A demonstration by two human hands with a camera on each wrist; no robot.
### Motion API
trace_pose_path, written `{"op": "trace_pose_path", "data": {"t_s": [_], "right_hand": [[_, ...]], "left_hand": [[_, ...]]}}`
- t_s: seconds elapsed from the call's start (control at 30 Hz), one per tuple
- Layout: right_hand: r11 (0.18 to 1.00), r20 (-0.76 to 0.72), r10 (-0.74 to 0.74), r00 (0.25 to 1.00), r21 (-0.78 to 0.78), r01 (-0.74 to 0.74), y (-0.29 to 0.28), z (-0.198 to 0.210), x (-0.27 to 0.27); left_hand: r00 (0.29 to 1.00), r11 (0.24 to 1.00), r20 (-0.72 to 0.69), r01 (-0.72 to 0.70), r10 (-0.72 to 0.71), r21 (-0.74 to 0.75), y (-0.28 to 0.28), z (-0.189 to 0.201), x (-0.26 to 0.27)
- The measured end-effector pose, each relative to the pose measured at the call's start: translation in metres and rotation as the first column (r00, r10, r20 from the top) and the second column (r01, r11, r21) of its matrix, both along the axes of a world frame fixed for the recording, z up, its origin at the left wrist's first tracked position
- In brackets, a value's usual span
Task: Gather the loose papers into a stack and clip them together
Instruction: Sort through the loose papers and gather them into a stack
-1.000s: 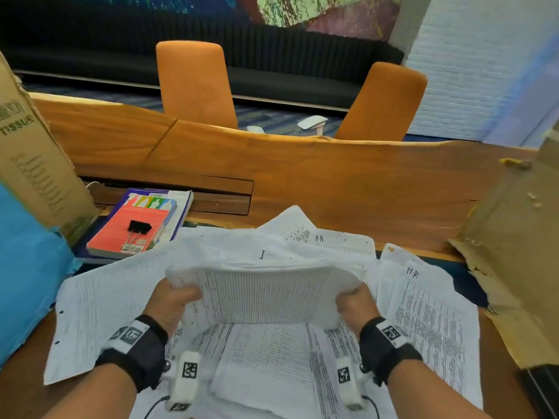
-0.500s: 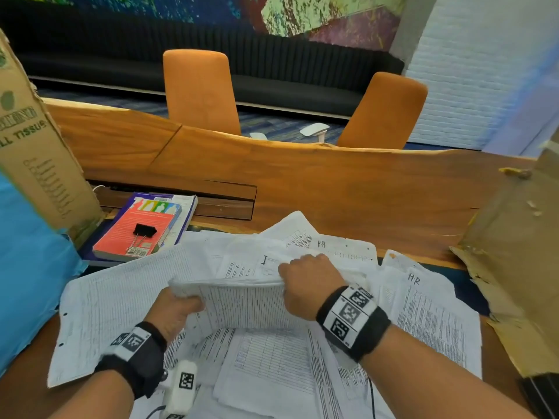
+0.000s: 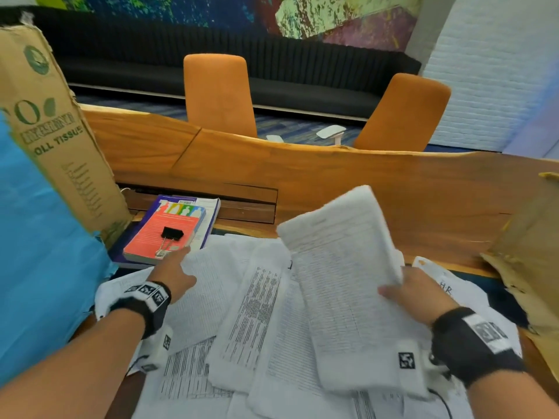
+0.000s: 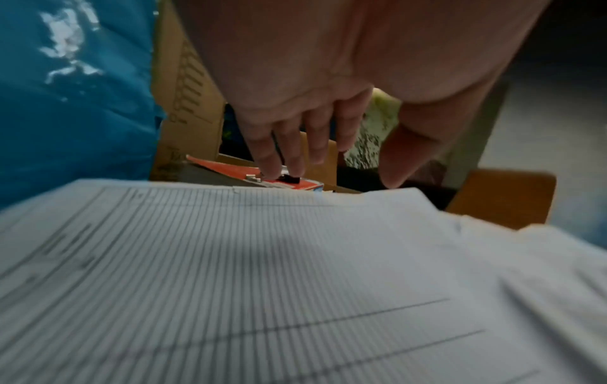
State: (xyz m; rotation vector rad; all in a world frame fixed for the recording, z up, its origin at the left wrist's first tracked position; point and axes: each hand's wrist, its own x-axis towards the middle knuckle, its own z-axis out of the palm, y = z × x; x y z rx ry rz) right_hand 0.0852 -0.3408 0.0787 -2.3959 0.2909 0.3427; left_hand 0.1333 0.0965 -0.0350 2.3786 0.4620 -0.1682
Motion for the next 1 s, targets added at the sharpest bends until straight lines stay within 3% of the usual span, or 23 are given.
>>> {"op": "trace_pose_path", "data": {"t_s": [0.1, 0.17, 0.3, 0.4, 0.47, 0.5, 0.57, 0.67, 0.83, 1.0], "right_hand": [[0.9, -0.147, -0.323, 0.935, 0.258, 0.352, -0.035, -0.067, -0.014], [0.796, -0.303, -0.433, 0.849, 0.313, 0.518, -0.052, -0.114, -0.03], [0.759, -0.362, -0.518, 0.775, 0.224, 0.612, -0.064, -0.176, -0.054], [0.737, -0.323, -0.574, 0.752, 0.196, 0.647, -0.059, -0.186, -0.061], [0.714, -0.347, -0.578, 0.738, 0.222, 0.664, -0.058, -0.186, -0.062], [0.712, -0.357, -0.572, 0.739, 0.232, 0.663, -0.059, -0.186, -0.061], [0.715, -0.374, -0.554, 0.744, 0.243, 0.655, -0.062, -0.184, -0.06], [0.697, -0.384, -0.558, 0.736, 0.266, 0.666, -0.066, -0.186, -0.059], [0.655, -0.44, -0.529, 0.726, 0.332, 0.679, -0.07, -0.184, -0.056], [0.641, -0.429, -0.513, 0.744, 0.385, 0.664, -0.072, -0.184, -0.056]], "left_hand": [[0.995, 0.983, -0.038, 0.094, -0.089, 0.159, 0.004, -0.006, 0.021], [0.991, 0.959, -0.061, 0.133, -0.121, 0.252, 0.003, -0.006, 0.032], [0.949, 0.839, -0.265, 0.283, -0.172, 0.465, 0.008, -0.01, 0.038], [0.93, 0.708, -0.349, 0.322, -0.112, 0.629, 0.01, -0.012, 0.036], [0.922, 0.673, -0.368, 0.348, -0.12, 0.653, 0.004, -0.004, 0.033], [0.92, 0.694, -0.366, 0.354, -0.138, 0.628, 0.003, 0.002, 0.031], [0.938, 0.817, -0.302, 0.307, -0.171, 0.489, 0.007, 0.022, 0.025], [0.989, 0.93, -0.087, 0.139, -0.116, 0.341, 0.037, 0.061, 0.013], [0.985, 0.976, 0.147, 0.06, -0.093, 0.21, 0.059, 0.128, -0.017], [0.985, 0.994, 0.171, 0.046, -0.029, -0.096, 0.064, 0.16, -0.024]]}}
